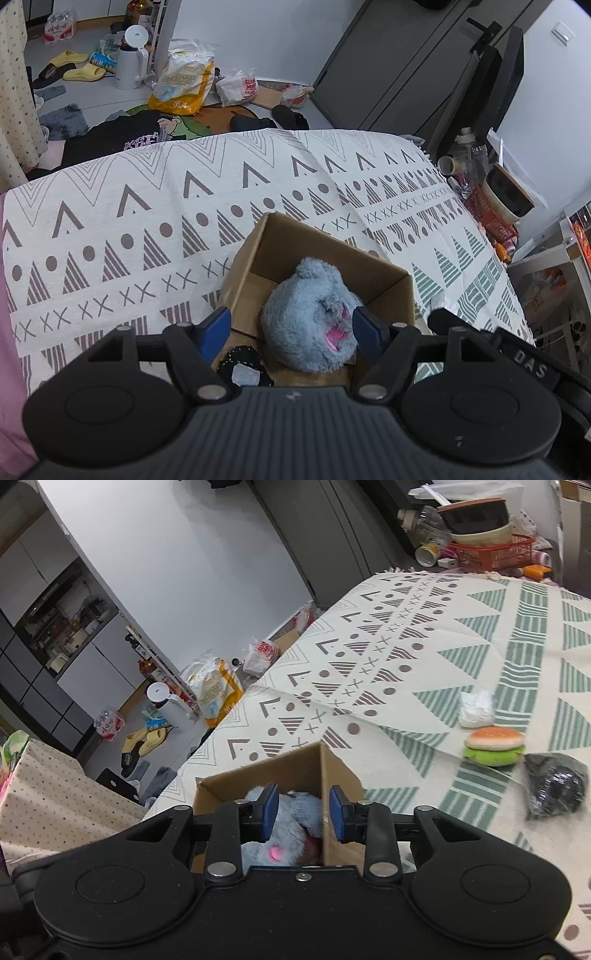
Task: Organize soft objects
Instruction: 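Open both grippers to drop the items and withdraw, then grasp the black plastic bag with the left gripper while the right grasps the juice box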
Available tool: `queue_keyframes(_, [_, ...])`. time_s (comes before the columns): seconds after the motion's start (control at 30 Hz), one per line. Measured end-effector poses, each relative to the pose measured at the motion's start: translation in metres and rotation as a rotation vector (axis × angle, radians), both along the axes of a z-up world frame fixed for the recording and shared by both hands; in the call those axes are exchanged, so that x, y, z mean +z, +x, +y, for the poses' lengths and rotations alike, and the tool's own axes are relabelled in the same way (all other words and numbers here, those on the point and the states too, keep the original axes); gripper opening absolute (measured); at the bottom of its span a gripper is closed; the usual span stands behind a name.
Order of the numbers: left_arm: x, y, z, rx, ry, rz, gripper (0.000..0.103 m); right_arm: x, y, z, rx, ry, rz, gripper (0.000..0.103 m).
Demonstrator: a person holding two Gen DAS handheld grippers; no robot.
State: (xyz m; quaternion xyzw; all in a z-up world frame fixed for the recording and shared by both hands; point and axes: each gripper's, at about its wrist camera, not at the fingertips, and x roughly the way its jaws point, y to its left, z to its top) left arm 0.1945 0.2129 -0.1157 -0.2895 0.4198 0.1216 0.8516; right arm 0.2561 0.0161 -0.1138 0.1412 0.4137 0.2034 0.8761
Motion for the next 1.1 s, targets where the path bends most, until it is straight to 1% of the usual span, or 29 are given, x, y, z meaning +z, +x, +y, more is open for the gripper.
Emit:
queue_keyframes(0.07, [0.001, 0.0, -0.004, -0.008, 0.011, 0.001, 0.072, 0.002, -0.004, -0.009, -0.006, 0.0, 0.002, 0.037])
queue_keyframes(0.13, [0.003, -0.001, -0.009, -0.014, 0.024, 0.002, 0.074, 0.006, -0.009, -0.019, -0.007, -0.002, -0.003, 0.045])
queue_keyframes(0.33, [0.01, -0.003, -0.032, -0.065, 0.086, -0.009, 0.08, 0.013, -0.024, -0.047, 0.008, -0.016, -0.015, 0.046])
queue_keyframes(0.67, [0.022, -0.007, -0.072, -0.131, 0.175, -0.034, 0.081, 0.023, -0.039, -0.109, -0.058, -0.032, -0.017, 0.047])
queue_keyframes(0.7, [0.025, -0.006, -0.076, -0.14, 0.182, -0.038, 0.081, 0.024, -0.041, -0.116, -0.065, -0.033, -0.018, 0.049])
queue_keyframes(0.73, [0.027, -0.005, -0.08, -0.15, 0.188, -0.044, 0.081, 0.025, -0.043, -0.122, -0.072, -0.034, -0.019, 0.055])
queue_keyframes(0.8, [0.032, -0.004, -0.089, -0.167, 0.206, -0.056, 0.081, 0.027, -0.046, -0.134, -0.093, -0.039, -0.028, 0.059])
queue_keyframes(1.0, [0.038, -0.004, -0.119, -0.234, 0.246, -0.076, 0.081, 0.032, -0.052, -0.167, -0.14, -0.024, -0.04, 0.062])
queue_keyframes(1.1, [0.038, -0.005, -0.134, -0.27, 0.263, -0.083, 0.081, 0.028, -0.054, -0.183, -0.167, -0.005, -0.042, 0.062])
